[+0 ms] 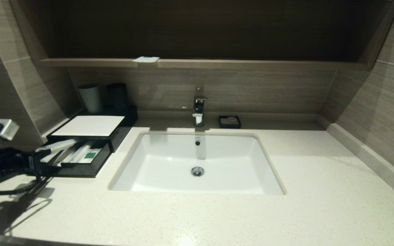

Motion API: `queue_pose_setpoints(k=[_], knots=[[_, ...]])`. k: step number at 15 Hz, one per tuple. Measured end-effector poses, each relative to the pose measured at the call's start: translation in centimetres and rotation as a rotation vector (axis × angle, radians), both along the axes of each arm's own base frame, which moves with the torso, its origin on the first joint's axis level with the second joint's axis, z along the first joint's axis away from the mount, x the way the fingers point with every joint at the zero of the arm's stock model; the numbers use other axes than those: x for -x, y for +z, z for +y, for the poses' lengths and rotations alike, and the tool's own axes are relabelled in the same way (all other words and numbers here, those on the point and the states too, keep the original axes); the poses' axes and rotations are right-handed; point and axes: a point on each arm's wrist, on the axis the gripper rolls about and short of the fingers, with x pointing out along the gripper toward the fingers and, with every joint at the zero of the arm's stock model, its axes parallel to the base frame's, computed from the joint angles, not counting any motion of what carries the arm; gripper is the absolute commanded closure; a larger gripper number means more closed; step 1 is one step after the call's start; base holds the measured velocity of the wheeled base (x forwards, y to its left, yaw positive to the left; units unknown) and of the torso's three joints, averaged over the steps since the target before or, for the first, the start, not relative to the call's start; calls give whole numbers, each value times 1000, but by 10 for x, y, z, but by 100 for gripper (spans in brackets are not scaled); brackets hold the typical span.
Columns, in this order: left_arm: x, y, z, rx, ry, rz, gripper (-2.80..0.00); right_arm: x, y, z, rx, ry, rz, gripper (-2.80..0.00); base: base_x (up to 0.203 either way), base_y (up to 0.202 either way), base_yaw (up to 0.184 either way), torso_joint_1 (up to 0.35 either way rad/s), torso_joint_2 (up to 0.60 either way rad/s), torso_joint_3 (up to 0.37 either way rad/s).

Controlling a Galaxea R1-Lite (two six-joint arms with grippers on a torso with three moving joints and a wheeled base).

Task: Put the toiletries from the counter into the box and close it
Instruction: Place the bathroom toiletry into the drawer

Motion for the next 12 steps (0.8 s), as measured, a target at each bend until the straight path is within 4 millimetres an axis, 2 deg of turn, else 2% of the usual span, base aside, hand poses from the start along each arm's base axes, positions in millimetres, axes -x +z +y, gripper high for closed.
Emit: queue_pose_setpoints(k=[9, 10, 12], knots=[[-11, 0, -1, 13, 9, 1, 0, 0, 0, 0, 0, 0, 0, 0, 0, 0, 0, 0, 0, 0], [-11, 0, -1, 13, 10, 1, -280, 0, 0, 0, 0, 0, 0, 0, 0, 0, 0, 0, 0, 0], [-11, 0, -1, 13, 13, 2, -280, 0, 0, 0, 0, 0, 0, 0, 0, 0, 0, 0, 0, 0]])
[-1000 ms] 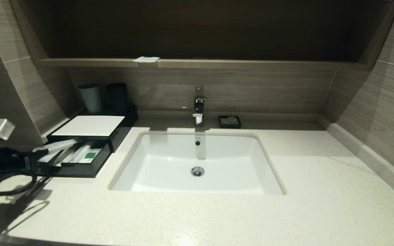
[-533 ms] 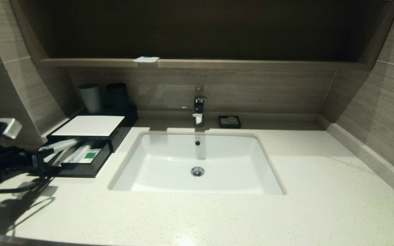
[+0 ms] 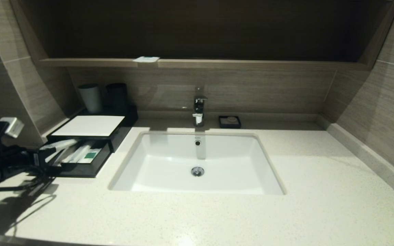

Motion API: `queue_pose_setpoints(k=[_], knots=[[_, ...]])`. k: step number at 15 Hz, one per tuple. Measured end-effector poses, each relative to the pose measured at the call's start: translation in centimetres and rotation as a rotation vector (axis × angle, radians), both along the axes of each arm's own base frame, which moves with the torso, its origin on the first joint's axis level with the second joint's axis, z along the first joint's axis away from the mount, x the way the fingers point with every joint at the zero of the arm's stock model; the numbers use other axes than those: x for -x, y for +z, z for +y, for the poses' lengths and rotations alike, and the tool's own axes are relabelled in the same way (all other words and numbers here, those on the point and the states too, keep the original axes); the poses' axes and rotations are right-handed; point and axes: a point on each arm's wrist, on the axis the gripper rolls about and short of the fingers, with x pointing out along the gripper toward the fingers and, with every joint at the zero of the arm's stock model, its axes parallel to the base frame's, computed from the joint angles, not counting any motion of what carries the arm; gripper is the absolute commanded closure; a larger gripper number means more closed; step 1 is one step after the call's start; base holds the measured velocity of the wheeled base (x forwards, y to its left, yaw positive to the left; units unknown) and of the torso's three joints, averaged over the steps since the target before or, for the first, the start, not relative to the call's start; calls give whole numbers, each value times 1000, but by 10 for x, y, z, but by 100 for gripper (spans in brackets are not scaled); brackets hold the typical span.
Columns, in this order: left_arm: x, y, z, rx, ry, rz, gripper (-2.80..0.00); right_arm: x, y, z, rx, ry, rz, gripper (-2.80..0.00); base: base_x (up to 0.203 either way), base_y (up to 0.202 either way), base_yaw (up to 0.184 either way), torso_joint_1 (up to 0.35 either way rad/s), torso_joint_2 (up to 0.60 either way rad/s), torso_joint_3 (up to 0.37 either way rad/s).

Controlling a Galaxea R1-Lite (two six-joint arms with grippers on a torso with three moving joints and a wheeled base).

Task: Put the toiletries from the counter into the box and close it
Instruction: Place the bathroom toiletry into the drawer

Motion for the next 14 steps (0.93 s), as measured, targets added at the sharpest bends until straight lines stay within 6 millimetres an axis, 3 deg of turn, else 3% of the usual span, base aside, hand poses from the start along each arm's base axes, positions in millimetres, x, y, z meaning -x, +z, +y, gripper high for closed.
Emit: queue_pose_setpoints(k=[8, 14], knots=[[11, 9, -5, -3, 0, -16, -280, 0, 0, 0, 0, 0, 0, 0, 0, 0, 0, 0, 0, 0], [30, 30, -15, 31, 2, 24, -280, 0, 0, 0, 0, 0, 0, 0, 0, 0, 0, 0, 0, 0]])
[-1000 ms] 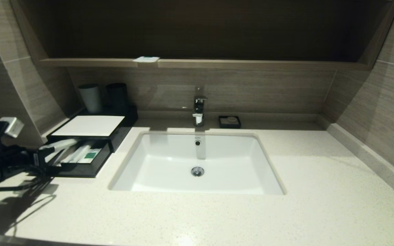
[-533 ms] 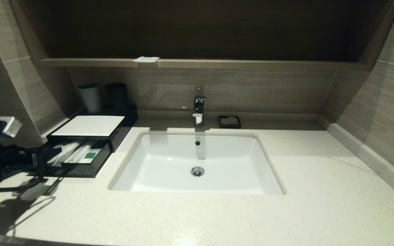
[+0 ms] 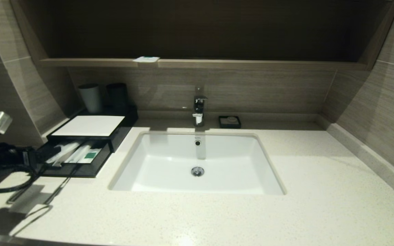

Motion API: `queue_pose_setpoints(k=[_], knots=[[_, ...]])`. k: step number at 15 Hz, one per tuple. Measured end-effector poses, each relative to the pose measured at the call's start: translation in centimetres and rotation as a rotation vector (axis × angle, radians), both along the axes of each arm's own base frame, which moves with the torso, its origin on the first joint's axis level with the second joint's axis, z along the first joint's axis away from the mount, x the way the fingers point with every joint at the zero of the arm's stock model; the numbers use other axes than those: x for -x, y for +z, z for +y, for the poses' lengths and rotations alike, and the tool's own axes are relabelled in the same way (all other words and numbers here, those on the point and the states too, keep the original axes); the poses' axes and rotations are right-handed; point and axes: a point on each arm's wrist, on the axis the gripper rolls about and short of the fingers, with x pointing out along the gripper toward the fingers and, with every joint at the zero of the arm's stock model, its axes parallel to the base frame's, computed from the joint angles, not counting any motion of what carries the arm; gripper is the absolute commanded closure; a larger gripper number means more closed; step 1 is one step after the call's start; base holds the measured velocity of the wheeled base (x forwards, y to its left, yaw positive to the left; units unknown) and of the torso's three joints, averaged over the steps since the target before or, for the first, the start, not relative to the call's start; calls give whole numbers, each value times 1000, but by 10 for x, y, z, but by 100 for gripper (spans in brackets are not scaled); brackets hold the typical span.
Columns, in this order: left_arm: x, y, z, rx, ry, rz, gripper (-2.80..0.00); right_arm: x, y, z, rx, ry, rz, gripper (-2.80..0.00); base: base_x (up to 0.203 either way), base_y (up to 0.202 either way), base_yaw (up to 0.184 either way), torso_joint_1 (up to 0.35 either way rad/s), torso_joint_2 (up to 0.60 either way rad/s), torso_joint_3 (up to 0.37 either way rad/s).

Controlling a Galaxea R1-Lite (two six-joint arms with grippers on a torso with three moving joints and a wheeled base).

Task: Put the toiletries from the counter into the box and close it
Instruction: Place the bathroom toiletry into the drawer

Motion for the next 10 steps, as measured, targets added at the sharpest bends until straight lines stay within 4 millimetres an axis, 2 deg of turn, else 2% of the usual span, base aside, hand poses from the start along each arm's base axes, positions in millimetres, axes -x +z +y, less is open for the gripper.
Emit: queue_pose_setpoints(k=[1, 2, 6, 10], knots=[[0, 9, -1, 14, 1, 14, -280, 0, 0, 0, 0, 0, 0, 0, 0, 0, 0, 0, 0, 0], [0, 18, -2, 33, 0, 32, 0, 0, 0, 0, 0, 0, 0, 0, 0, 0, 0, 0, 0, 0], [3, 58, -14, 91, -20, 121, 0, 0, 0, 0, 0, 0, 0, 0, 0, 0, 0, 0, 0, 0], [-6, 62, -29, 84, -28, 227, 0, 0, 0, 0, 0, 0, 0, 0, 0, 0, 0, 0, 0, 0]])
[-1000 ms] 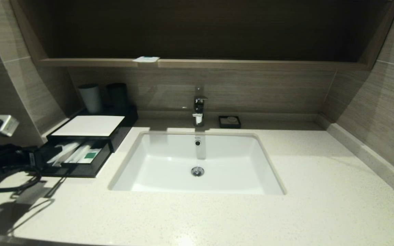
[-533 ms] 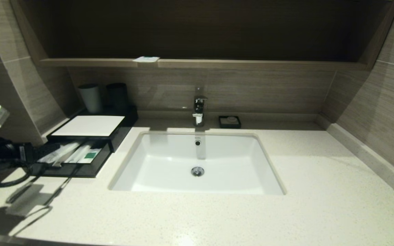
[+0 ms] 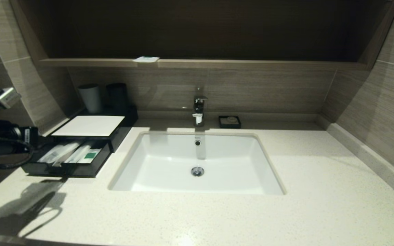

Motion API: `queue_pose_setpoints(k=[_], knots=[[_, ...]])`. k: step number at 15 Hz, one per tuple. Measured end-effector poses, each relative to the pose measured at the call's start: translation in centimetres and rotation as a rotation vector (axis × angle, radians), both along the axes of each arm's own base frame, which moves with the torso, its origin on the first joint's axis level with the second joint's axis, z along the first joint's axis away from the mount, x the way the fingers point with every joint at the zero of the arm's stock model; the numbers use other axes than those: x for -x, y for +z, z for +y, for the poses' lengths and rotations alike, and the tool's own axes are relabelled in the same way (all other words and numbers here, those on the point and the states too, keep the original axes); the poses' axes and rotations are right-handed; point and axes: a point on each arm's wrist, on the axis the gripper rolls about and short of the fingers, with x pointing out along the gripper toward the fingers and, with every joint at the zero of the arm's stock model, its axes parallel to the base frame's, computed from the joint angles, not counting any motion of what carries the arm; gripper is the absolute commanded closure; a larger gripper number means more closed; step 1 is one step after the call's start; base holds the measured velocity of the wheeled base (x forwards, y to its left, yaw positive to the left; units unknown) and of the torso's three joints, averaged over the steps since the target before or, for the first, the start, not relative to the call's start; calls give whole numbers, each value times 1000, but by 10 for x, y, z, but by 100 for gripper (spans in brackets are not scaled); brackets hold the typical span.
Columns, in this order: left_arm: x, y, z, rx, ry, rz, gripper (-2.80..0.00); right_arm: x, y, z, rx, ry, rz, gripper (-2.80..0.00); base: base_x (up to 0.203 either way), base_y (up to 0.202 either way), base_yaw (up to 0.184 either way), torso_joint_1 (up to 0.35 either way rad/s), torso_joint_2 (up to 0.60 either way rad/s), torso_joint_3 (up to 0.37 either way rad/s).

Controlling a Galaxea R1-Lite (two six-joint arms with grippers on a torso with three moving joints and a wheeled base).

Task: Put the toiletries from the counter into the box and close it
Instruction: Place the bathroom toiletry into the drawer

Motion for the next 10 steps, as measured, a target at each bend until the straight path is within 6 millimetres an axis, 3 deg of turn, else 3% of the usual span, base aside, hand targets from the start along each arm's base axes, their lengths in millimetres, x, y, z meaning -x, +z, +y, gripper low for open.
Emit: queue_pose_setpoints(k=[10], knots=[[-28, -4, -6, -147, 142, 94, 0, 0, 0, 0, 0, 0, 0, 0, 0, 0, 0, 0, 0, 0]])
